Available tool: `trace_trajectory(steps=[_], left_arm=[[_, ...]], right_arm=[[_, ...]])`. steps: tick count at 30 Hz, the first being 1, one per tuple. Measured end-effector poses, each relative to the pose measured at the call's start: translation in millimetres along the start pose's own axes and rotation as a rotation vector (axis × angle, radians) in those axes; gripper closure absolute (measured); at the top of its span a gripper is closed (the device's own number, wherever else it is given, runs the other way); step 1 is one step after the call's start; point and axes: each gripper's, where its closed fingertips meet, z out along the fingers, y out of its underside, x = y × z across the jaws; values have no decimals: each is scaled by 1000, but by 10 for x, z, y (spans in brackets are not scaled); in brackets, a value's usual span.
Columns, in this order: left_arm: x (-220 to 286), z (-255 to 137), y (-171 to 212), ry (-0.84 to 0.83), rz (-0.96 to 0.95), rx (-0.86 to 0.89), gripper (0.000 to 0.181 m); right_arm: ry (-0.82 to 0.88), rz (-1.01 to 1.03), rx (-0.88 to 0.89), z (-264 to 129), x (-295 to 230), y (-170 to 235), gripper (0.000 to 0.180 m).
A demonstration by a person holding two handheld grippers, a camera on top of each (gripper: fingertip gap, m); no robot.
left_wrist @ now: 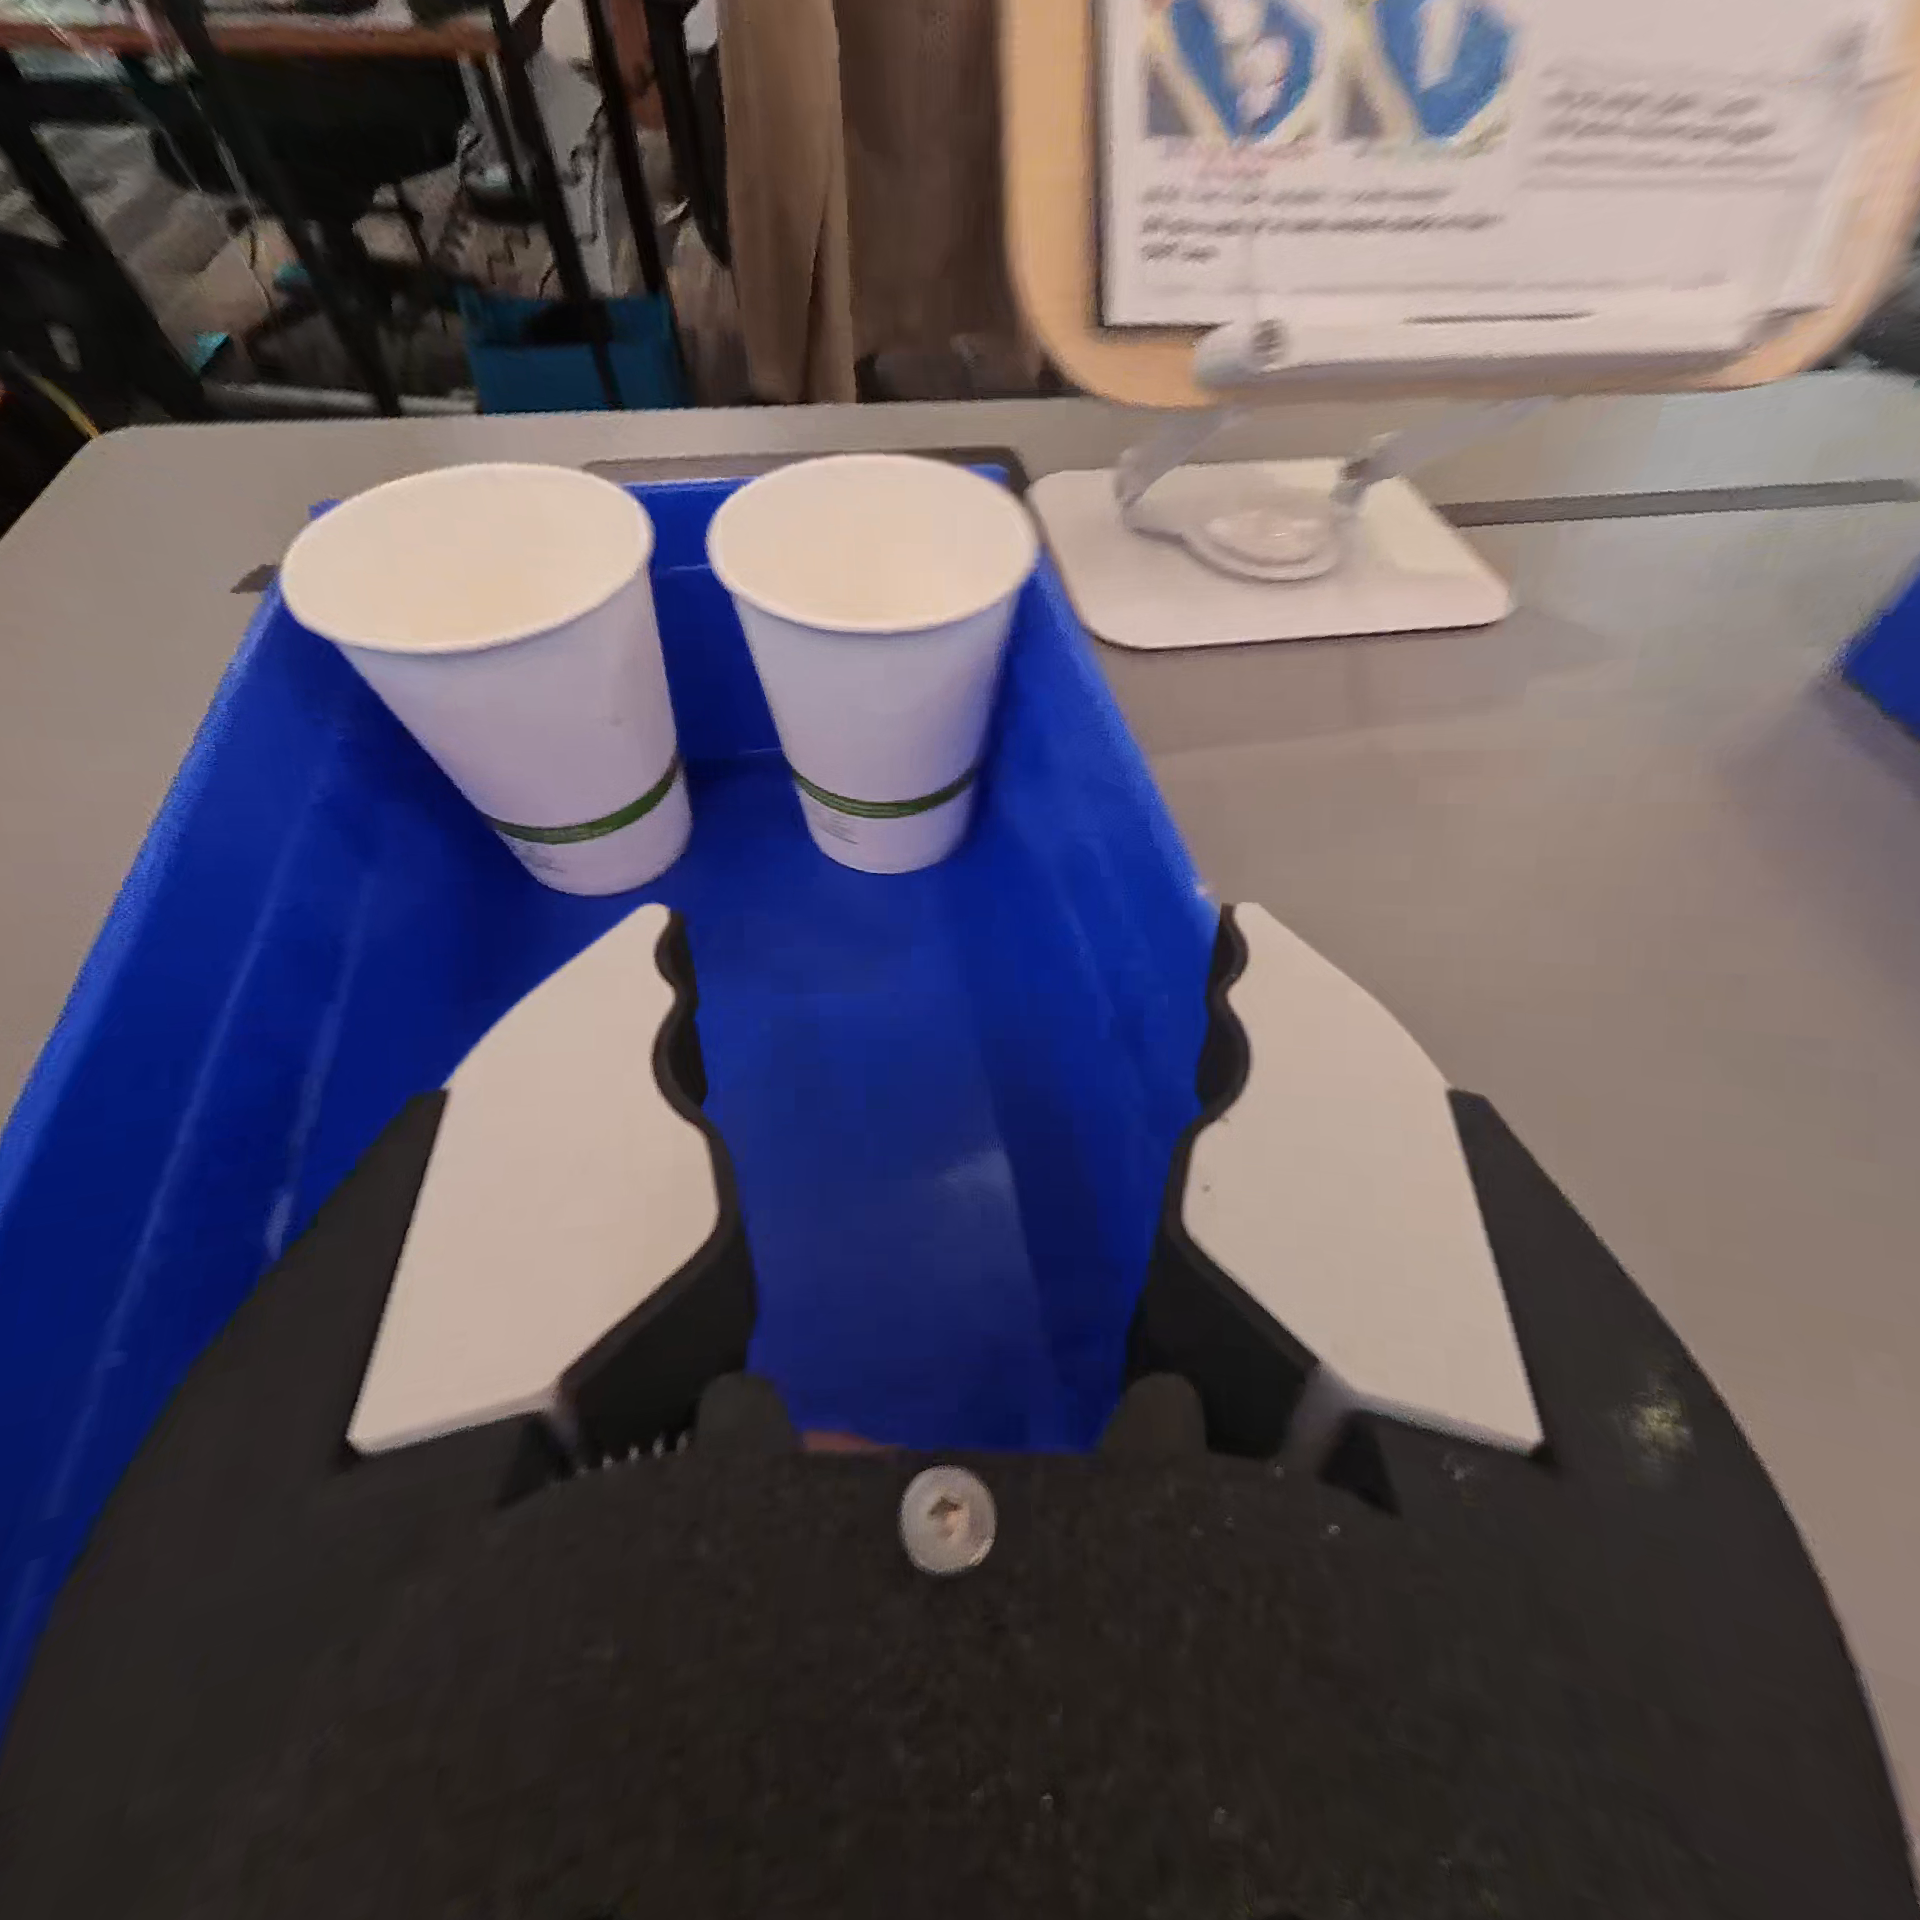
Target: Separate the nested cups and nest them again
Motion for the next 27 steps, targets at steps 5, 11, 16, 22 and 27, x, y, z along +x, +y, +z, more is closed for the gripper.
trace_trajectory(steps=[5, 11, 16, 22, 27], left_arm=[[-246, 849, -68, 27, 9, -112, 86], [-303, 1380, -80, 36, 77, -162, 88], [-296, 1516, -69, 82, 76, -160, 98], [-209, 1049, -294, 143, 76, -55, 101], [-144, 29, -466, 217, 90, 118, 101]], right_arm=[[-18, 5, 18, -22, -37, -49, 107], [-68, 40, 2, 11, -112, -4, 109], [-96, 58, -12, 46, -155, 31, 113], [-104, 81, 1, 15, -129, -3, 114], [-56, 74, 50, -115, 37, -149, 114]])
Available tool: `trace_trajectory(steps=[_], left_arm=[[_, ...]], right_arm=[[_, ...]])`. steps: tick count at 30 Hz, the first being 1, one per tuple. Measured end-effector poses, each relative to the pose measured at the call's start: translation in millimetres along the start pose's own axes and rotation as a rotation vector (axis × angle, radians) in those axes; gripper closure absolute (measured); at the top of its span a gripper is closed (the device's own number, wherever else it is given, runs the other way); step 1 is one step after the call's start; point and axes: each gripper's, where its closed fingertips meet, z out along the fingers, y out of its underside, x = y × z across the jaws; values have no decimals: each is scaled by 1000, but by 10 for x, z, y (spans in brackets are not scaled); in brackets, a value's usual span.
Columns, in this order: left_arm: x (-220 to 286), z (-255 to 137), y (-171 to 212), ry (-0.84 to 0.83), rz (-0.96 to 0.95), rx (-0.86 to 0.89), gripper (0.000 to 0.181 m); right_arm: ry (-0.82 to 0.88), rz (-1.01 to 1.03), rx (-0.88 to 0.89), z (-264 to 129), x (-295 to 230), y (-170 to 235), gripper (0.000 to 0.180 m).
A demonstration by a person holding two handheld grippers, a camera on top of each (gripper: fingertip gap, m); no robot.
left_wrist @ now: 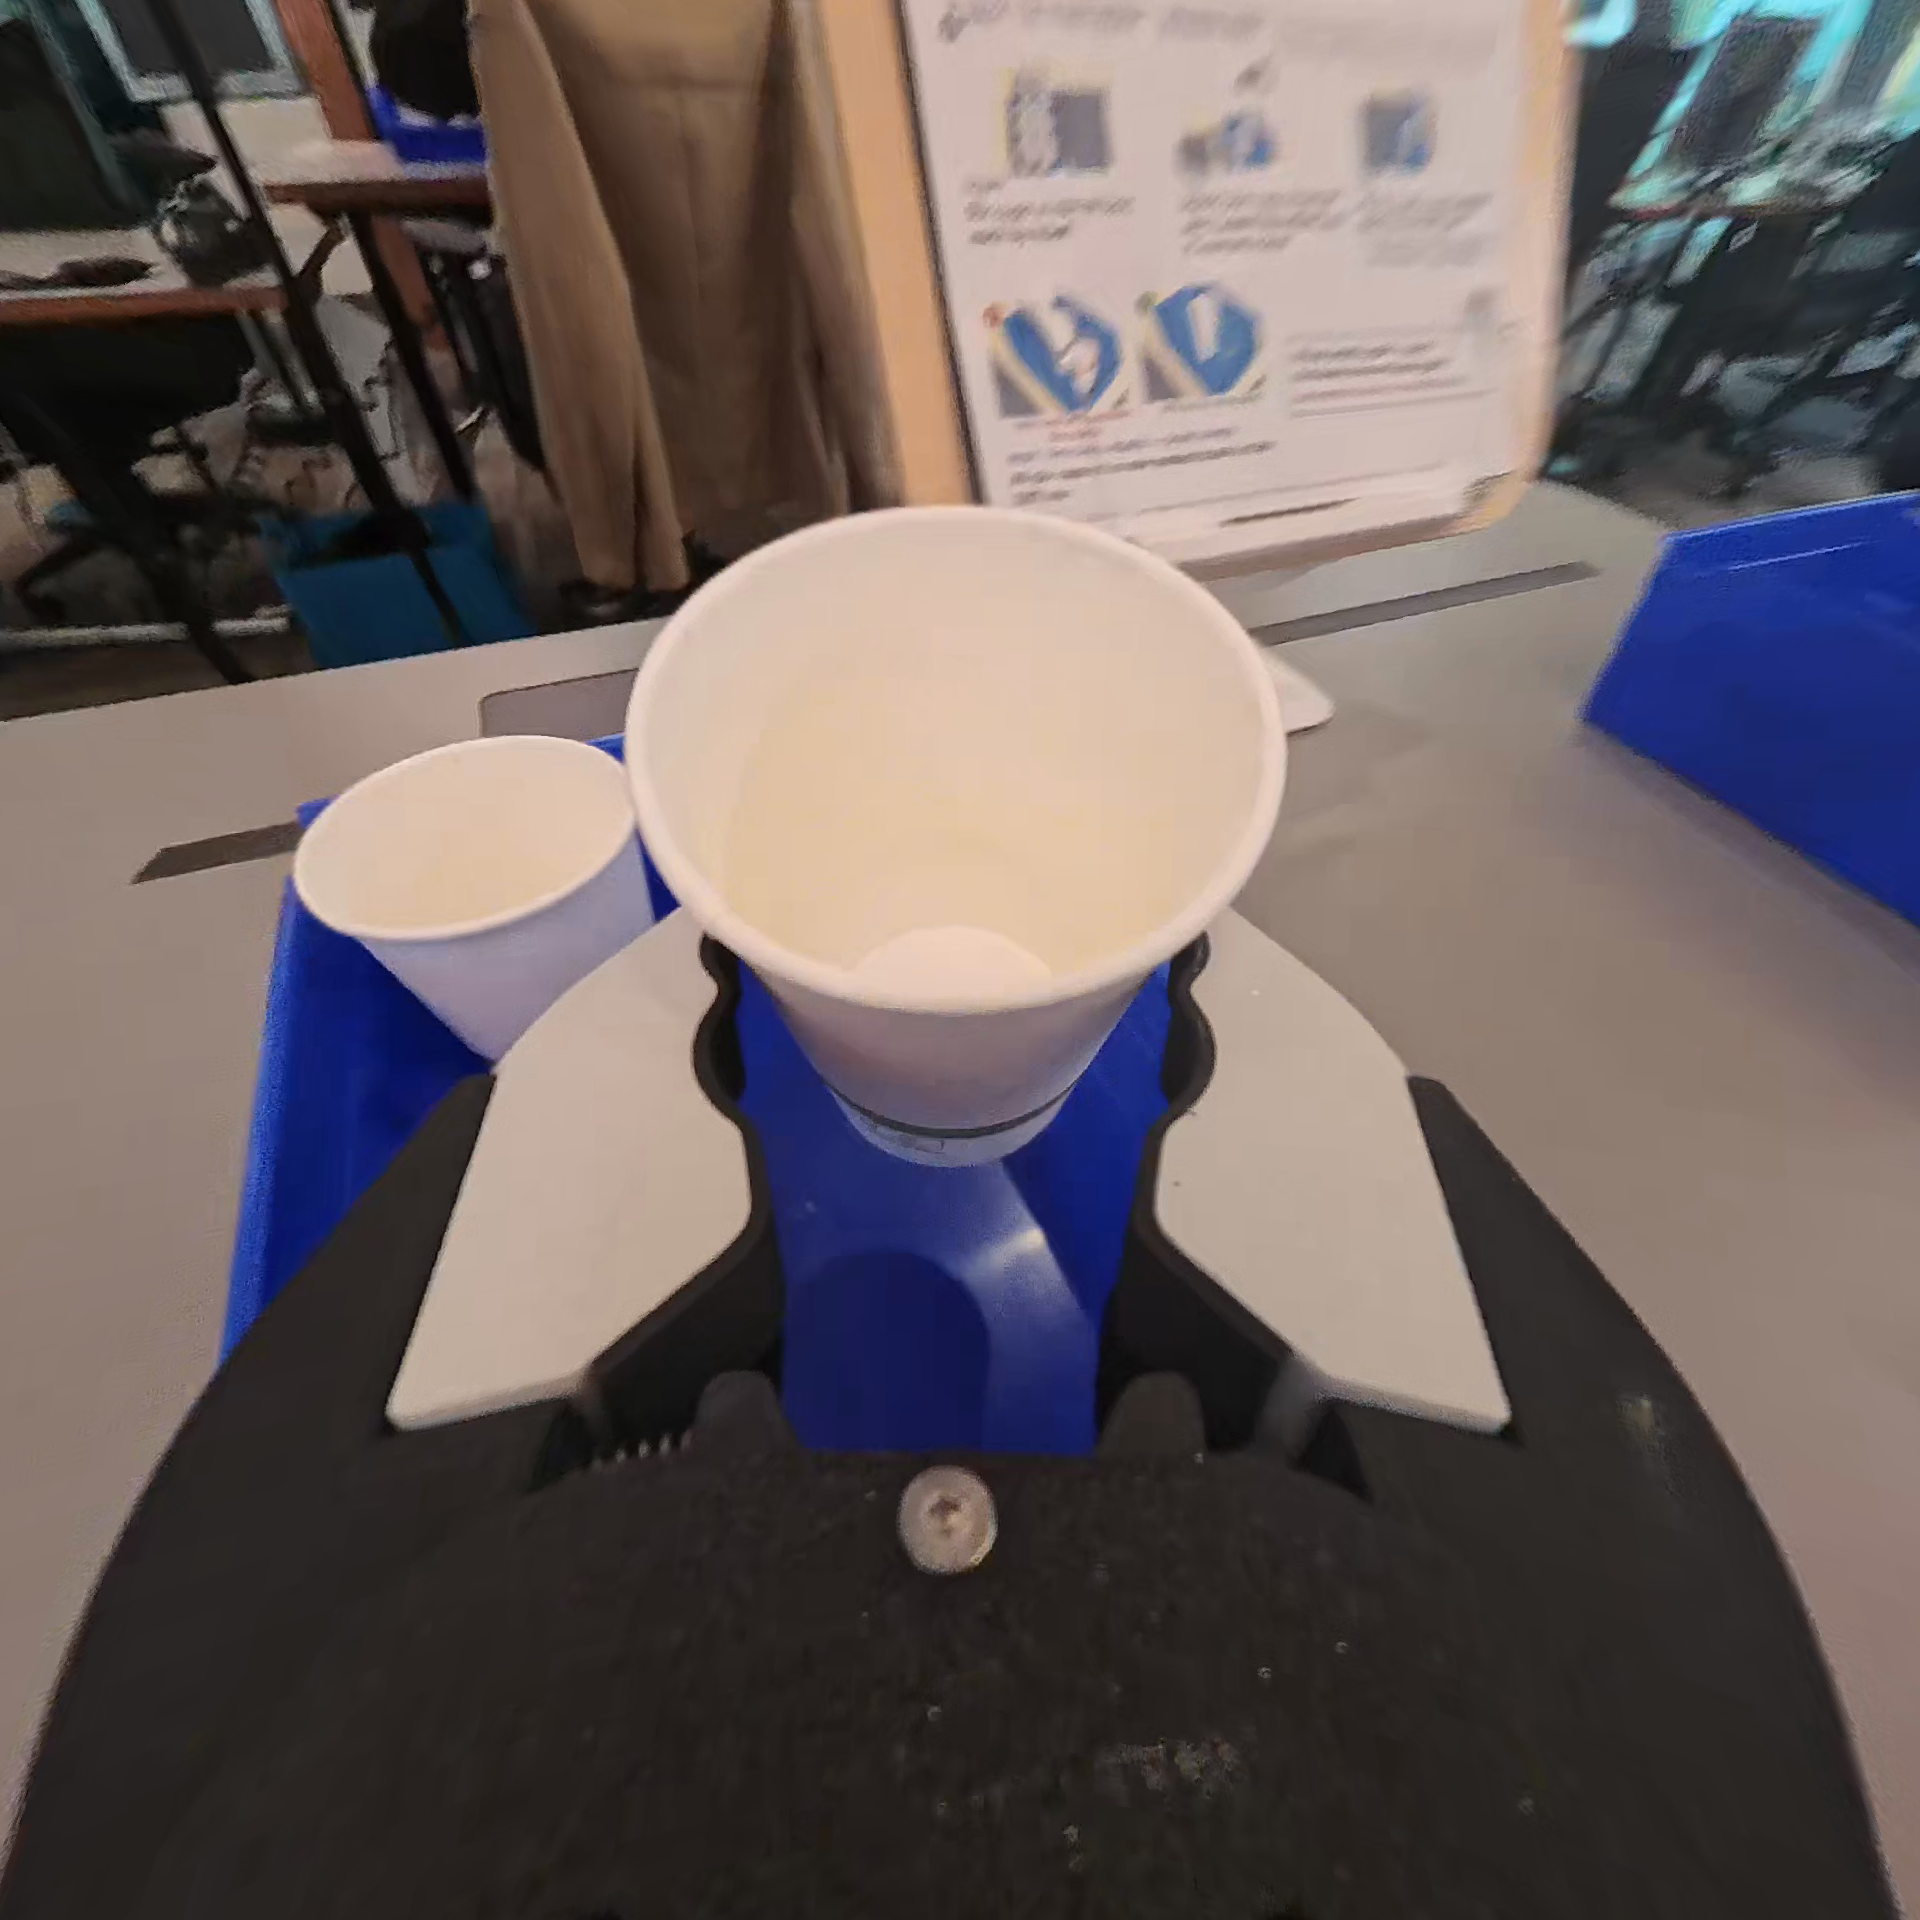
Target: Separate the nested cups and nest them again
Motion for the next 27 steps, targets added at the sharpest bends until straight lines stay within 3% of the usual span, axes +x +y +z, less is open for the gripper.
trace_trajectory(steps=[7, 13, 16, 20, 27], left_arm=[[900, -756, 87, 292, 64, -2, 102], [2264, -914, 98, 756, 255, -68, 102], [2799, -886, 193, 919, 368, -142, 102], [3260, -805, 314, 1010, 516, -223, 101], [3620, -718, 459, 1097, 553, -280, 102]], right_arm=[[-64, 29, 35, -9, 6, -112, 109], [-322, -226, -41, 221, -594, -429, 100], [-349, -362, -39, 350, -746, -670, 92], [-438, -347, -17, 412, -863, -859, 89], [-510, -331, 43, 442, -980, -866, 89]])
